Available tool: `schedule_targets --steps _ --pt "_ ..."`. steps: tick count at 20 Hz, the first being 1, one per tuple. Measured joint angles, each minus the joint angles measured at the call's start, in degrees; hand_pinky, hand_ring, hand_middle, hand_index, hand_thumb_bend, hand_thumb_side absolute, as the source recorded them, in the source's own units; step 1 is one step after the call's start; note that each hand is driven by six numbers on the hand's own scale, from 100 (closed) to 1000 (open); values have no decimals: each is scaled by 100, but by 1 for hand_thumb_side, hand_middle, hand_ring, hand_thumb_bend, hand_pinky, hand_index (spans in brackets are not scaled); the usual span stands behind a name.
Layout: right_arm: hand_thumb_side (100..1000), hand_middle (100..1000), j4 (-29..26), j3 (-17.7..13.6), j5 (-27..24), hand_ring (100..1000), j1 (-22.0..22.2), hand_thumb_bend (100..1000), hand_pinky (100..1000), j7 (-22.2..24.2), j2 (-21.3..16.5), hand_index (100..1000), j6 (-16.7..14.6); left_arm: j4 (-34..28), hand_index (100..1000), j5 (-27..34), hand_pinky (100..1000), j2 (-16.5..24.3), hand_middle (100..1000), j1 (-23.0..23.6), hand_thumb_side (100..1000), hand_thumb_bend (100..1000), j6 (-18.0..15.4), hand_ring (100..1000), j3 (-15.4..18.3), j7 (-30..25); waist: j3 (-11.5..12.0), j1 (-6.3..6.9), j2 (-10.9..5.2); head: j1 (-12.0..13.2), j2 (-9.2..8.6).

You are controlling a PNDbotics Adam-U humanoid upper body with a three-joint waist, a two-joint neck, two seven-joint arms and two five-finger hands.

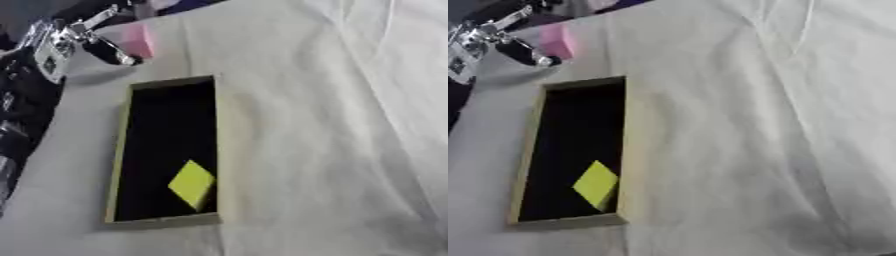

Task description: Pick up objects on the table and place them in the box.

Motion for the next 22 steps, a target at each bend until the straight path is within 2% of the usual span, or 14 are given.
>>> schedule_targets --steps 3,11,18,22 --pt "620 569 0 15 17 1000 -18 100 902 21 12 851 18 86 981 -162 877 46 937 -12 100 523 68 903 48 98 -45 34 33 65 -42" --pt "611 564 0 53 104 1000 -24 100 899 36 78 849 24 215 969 -413 853 173 930 -65 100 509 300 899 124 153 -141 65 127 226 -143" --pt "624 560 0 121 195 1000 -76 100 898 35 118 847 25 373 953 -386 820 260 914 -95 100 435 497 873 218 122 -279 156 221 278 -250" --pt "630 556 0 142 261 1000 -98 100 898 25 188 846 37 446 926 -280 766 310 884 -111 100 393 598 837 259 36 -351 194 263 303 -295"
